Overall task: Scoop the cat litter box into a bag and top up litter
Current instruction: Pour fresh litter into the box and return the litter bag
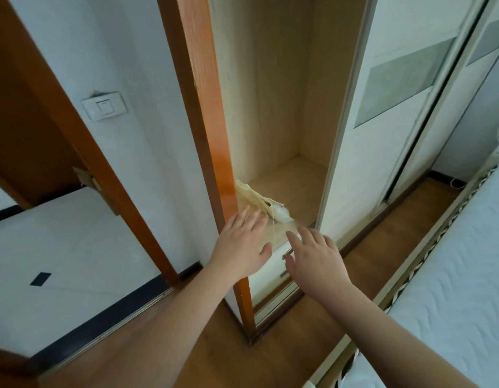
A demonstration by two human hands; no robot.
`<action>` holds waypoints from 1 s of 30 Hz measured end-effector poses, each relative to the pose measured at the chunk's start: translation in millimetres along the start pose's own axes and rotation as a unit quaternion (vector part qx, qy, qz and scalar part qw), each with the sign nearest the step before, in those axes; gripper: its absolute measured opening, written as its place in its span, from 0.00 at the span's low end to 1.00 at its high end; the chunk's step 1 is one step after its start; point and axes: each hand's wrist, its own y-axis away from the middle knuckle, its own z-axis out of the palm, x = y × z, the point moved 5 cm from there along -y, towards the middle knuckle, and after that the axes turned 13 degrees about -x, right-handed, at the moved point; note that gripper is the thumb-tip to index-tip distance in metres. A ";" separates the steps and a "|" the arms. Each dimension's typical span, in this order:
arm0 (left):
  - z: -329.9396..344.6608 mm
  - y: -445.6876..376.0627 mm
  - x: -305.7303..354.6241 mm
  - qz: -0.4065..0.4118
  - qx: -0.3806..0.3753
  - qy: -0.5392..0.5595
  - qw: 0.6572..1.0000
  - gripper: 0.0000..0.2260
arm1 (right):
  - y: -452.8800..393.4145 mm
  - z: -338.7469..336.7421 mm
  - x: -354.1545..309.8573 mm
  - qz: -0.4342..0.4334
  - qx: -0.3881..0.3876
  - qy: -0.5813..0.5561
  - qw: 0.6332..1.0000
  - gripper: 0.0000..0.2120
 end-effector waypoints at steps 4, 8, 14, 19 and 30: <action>-0.7 -38.0 7.2 -0.032 -0.008 0.005 0.999 0.28 | -32.4 -7.4 28.1 -0.012 0.014 -0.017 1.000 0.23; -1.2 -75.0 3.8 -0.084 -0.014 0.009 0.996 0.29 | -64.5 -8.9 56.9 -0.045 0.028 -0.022 0.998 0.24; 9.4 -118.1 1.7 -0.120 -0.032 0.024 0.992 0.30 | -109.7 8.2 79.7 -0.070 -0.023 -0.035 0.997 0.27; 16.2 -151.6 -15.1 -0.181 -0.008 -0.012 0.983 0.30 | -159.5 12.9 82.3 -0.070 -0.034 -0.033 0.996 0.26; 66.3 -216.6 -59.6 -0.263 -0.010 0.044 0.964 0.29 | -284.7 48.4 55.7 -0.079 -0.080 -0.046 0.993 0.31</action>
